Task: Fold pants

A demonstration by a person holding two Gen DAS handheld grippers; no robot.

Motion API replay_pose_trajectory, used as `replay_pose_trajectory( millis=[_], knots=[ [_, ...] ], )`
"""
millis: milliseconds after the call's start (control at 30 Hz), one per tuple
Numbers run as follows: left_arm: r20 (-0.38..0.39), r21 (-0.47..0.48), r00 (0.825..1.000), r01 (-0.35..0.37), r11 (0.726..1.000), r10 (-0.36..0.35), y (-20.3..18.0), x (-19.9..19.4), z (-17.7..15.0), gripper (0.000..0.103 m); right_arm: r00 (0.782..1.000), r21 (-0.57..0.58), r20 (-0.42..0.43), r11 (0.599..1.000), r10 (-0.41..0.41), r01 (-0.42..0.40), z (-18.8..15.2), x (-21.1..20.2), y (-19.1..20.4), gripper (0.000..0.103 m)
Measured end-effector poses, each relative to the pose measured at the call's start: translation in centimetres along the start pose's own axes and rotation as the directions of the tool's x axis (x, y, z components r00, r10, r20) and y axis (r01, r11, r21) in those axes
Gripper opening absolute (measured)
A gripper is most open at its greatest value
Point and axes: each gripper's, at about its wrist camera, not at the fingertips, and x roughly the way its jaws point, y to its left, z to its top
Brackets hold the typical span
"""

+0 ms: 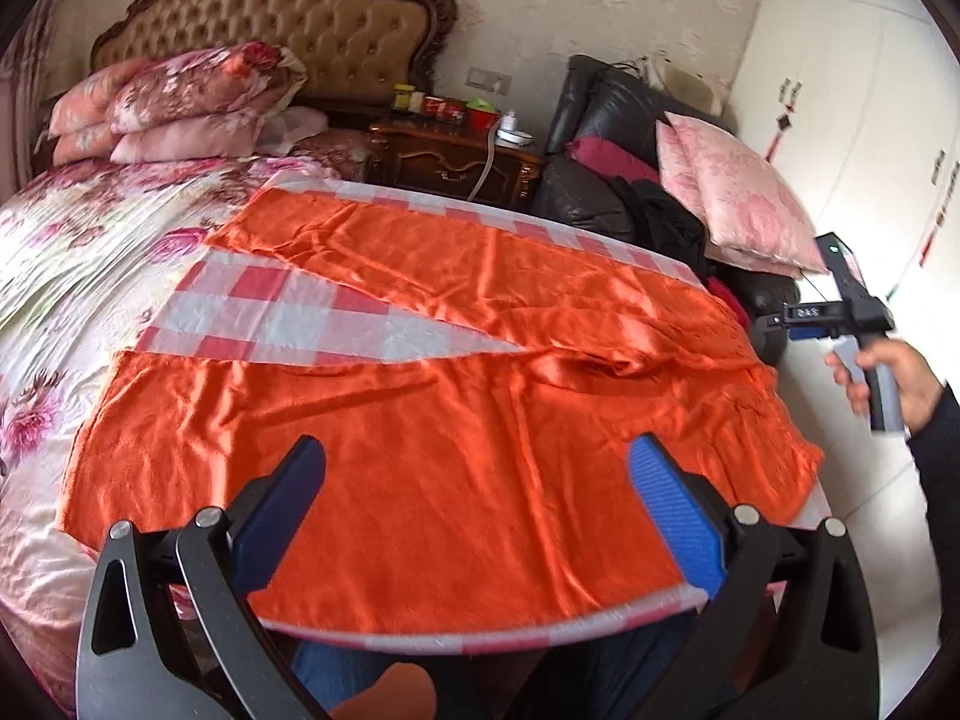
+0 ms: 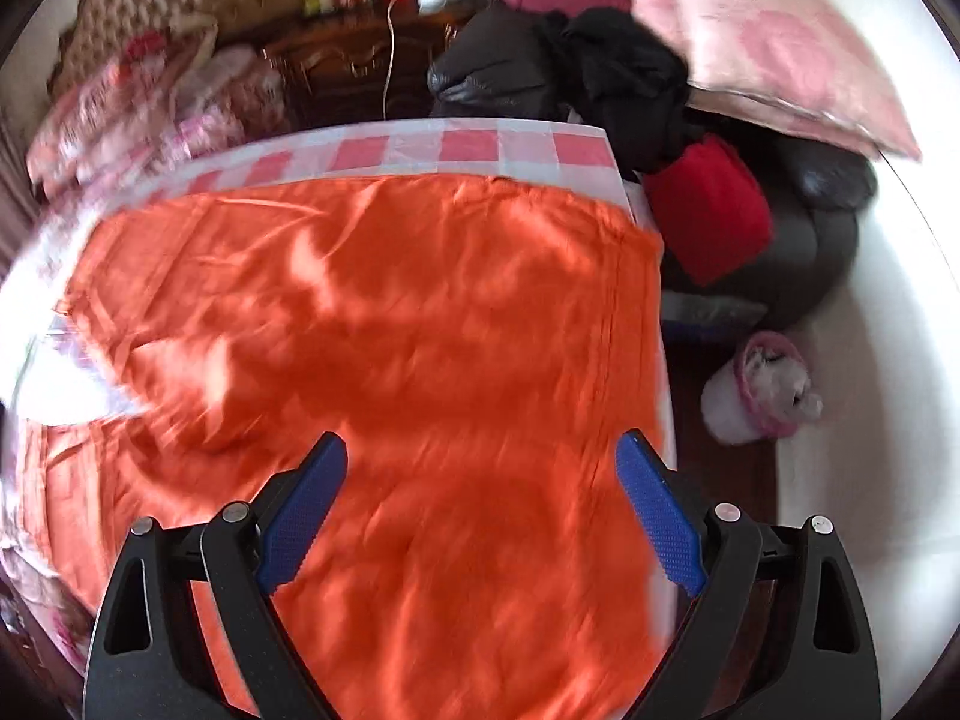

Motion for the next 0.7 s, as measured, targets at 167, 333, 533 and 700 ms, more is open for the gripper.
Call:
replay_pose_trajectory(
  millis=[167,333,533,700],
  knots=[
    [-0.050,-0.045,0.997,-0.062,0.997,0.060,4.4,1.2,-0.4,0.101,0.997,-0.050,-0.046,0.997,-0.069,0.067,7.3,6.3,-2.3,0.087],
    [-0.094,-0.103,0.989,-0.127,0.987,0.117,9.0,1.8,-0.5,0.100,0.993,-0.154,-0.065,0.984,-0.101,0.090,11.9,10.5,-1.7,0.086],
    [-0.118,-0.144,0.988,-0.114,0.983,0.097,11.8,2.4,1.8,0.088,0.988,-0.230,-0.120,0.971,-0.101,0.072,13.9,14.7,-0.9,0.081],
    [-0.112,-0.201,0.994,-0.040,0.979,0.017,14.4,5.1,7.5,0.081,0.989,-0.229,-0.147,0.973,-0.002,-0.032,13.8,15.4,-0.7,0.039]
  ],
)
